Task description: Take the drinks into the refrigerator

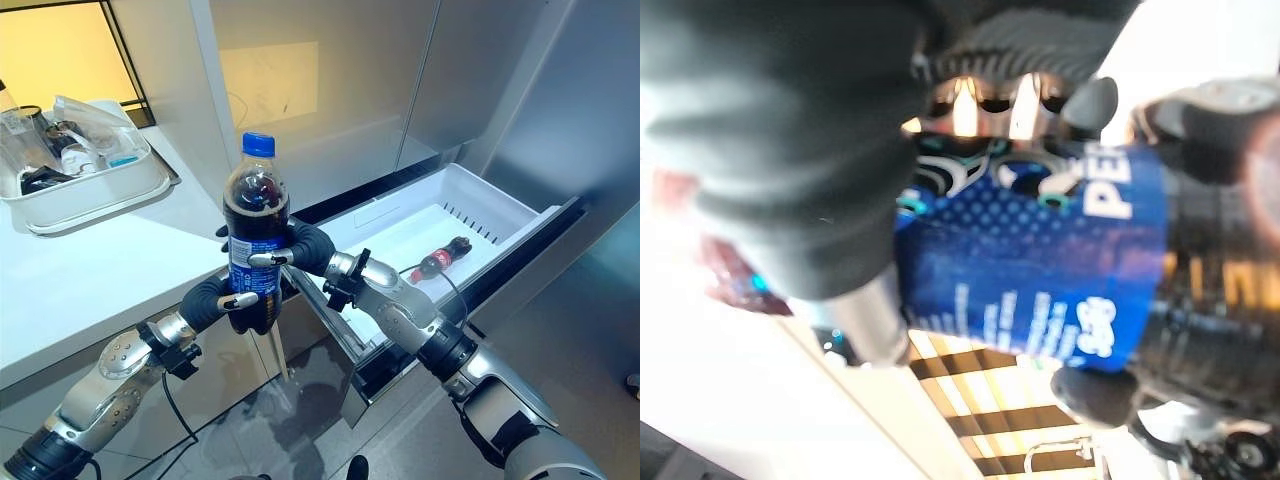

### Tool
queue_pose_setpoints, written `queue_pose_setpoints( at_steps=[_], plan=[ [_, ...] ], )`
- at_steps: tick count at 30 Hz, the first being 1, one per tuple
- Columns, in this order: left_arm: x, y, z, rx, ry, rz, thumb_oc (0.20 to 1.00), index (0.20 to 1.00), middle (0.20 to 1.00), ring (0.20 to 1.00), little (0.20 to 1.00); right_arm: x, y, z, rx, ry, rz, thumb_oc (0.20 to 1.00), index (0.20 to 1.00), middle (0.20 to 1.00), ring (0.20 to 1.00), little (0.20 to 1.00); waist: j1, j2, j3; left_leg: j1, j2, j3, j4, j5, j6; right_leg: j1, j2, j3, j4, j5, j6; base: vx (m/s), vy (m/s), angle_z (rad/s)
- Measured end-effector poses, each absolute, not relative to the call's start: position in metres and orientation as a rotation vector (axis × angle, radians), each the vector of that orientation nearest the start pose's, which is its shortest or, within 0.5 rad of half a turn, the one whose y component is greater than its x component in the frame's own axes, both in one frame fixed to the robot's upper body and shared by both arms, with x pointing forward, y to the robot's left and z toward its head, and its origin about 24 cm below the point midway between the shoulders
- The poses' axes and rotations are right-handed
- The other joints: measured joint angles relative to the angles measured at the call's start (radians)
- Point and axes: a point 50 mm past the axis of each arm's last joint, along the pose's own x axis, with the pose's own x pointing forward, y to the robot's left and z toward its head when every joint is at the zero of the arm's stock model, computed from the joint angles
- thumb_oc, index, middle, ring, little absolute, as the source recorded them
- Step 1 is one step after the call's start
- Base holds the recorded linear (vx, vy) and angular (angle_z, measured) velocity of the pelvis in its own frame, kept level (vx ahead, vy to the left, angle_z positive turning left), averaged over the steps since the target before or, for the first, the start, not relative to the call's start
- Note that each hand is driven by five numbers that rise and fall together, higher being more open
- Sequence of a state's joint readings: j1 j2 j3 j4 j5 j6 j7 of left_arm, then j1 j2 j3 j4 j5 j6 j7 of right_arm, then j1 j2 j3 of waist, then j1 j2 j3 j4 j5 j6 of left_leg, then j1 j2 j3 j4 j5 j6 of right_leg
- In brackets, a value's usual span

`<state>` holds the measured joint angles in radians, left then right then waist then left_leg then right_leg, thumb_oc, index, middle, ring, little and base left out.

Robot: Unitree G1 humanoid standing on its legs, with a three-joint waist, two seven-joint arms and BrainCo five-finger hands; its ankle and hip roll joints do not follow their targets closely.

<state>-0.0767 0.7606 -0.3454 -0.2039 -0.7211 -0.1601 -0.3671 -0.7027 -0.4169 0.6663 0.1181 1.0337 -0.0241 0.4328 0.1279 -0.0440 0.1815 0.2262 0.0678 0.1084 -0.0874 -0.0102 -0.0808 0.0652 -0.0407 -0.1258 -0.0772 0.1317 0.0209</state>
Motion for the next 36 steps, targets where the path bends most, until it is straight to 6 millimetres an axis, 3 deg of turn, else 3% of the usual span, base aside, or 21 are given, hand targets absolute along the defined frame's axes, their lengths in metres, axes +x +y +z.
queue_pose_setpoints(
  at_steps=[7, 8, 11, 12, 13, 14, 27, 33, 36],
  plan=[
    [0.239, 0.166, 0.109, 0.008, -0.152, -0.778, 0.200, 0.200, 0.200, 0.200, 0.200, 0.299, -0.036, 0.160, 0.321, -0.163, 1.184, 0.200, 0.200, 0.200, 0.200, 0.200, -0.001, 0.000, 0.000, 0.002, 0.000, 0.001, 0.000, 0.000, 0.000, 0.000, 0.000, 0.001, 0.001, 0.000, 0.000, 0.00, 0.000, 0.00],
    [0.239, 0.166, 0.109, 0.008, -0.152, -0.778, 0.344, 0.344, 0.344, 0.344, 0.344, 0.299, -0.036, 0.160, 0.321, -0.163, 1.184, 0.200, 0.200, 0.200, 0.200, 0.200, -0.001, 0.000, 0.000, 0.002, 0.000, 0.001, 0.000, 0.000, 0.000, 0.000, 0.000, 0.001, 0.001, 0.000, 0.000, 0.00, 0.000, 0.00],
    [0.239, 0.166, 0.109, 0.008, -0.152, -0.778, 0.482, 0.482, 0.482, 0.482, 0.482, 0.299, -0.035, 0.160, 0.322, -0.163, 1.184, 0.200, 0.200, 0.200, 0.200, 0.200, -0.001, 0.000, 0.000, 0.002, 0.000, 0.001, 0.000, 0.000, 0.000, 0.000, 0.000, 0.001, 0.001, 0.000, 0.000, 0.00, 0.000, 0.00],
    [0.239, 0.166, 0.109, 0.009, -0.152, -0.778, 0.918, 0.918, 0.918, 0.918, 0.918, 0.299, -0.035, 0.160, 0.322, -0.163, 1.184, 0.200, 0.200, 0.200, 0.200, 0.200, -0.001, 0.000, 0.000, 0.002, 0.000, 0.001, 0.000, 0.000, 0.000, 0.000, 0.000, 0.002, 0.001, 0.000, 0.000, 0.00, 0.000, 0.00],
    [0.239, 0.166, 0.109, 0.009, -0.152, -0.778, 0.918, 0.918, 0.918, 0.918, 0.918, 0.299, -0.035, 0.160, 0.322, -0.163, 1.184, 0.200, 0.200, 0.200, 0.200, 0.200, -0.001, 0.000, 0.000, 0.002, 0.000, 0.002, 0.000, 0.000, 0.000, 0.001, 0.000, 0.002, 0.001, 0.000, 0.000, 0.00, 0.000, 0.00],
    [0.239, 0.166, 0.109, 0.011, -0.151, -0.778, 1.000, 1.000, 1.000, 1.000, 1.000, 0.299, -0.035, 0.160, 0.322, -0.163, 1.184, 0.200, 0.200, 0.200, 0.200, 0.200, -0.001, 0.000, 0.000, 0.002, 0.000, 0.002, 0.000, 0.000, 0.000, 0.001, 0.000, 0.002, 0.001, 0.000, 0.000, 0.00, 0.000, 0.00],
    [0.238, 0.165, 0.109, 0.032, -0.152, -0.786, 1.000, 1.000, 1.000, 1.000, 1.000, 0.298, -0.038, 0.158, 0.332, -0.159, 1.170, 0.200, 0.200, 0.200, 0.200, 0.200, -0.003, -0.001, -0.002, 0.004, 0.000, 0.002, 0.000, 0.000, 0.000, 0.001, 0.000, 0.003, 0.002, 0.000, 0.000, 0.00, 0.000, 0.00],
    [0.235, 0.162, 0.104, 0.012, -0.129, -0.816, 1.000, 1.000, 1.000, 1.000, 1.000, 0.296, -0.062, 0.144, 0.416, -0.167, 1.063, 0.200, 0.200, 0.200, 0.200, 0.200, -0.007, -0.002, -0.003, 0.003, -0.001, 0.002, 0.000, 0.000, 0.000, 0.001, -0.002, 0.002, 0.003, 0.000, 0.000, 0.00, 0.000, 0.00],
    [0.232, 0.162, 0.103, -0.015, -0.140, -0.803, 1.000, 1.000, 1.000, 1.000, 1.000, 0.300, -0.094, 0.137, 0.414, -0.167, 0.930, 0.200, 0.200, 0.200, 0.200, 0.200, -0.003, -0.003, -0.003, 0.001, -0.001, 0.000, 0.000, 0.000, 0.000, 0.001, -0.001, 0.000, 0.002, 0.000, 0.000, 0.00, 0.000, 0.00]
  ],
)
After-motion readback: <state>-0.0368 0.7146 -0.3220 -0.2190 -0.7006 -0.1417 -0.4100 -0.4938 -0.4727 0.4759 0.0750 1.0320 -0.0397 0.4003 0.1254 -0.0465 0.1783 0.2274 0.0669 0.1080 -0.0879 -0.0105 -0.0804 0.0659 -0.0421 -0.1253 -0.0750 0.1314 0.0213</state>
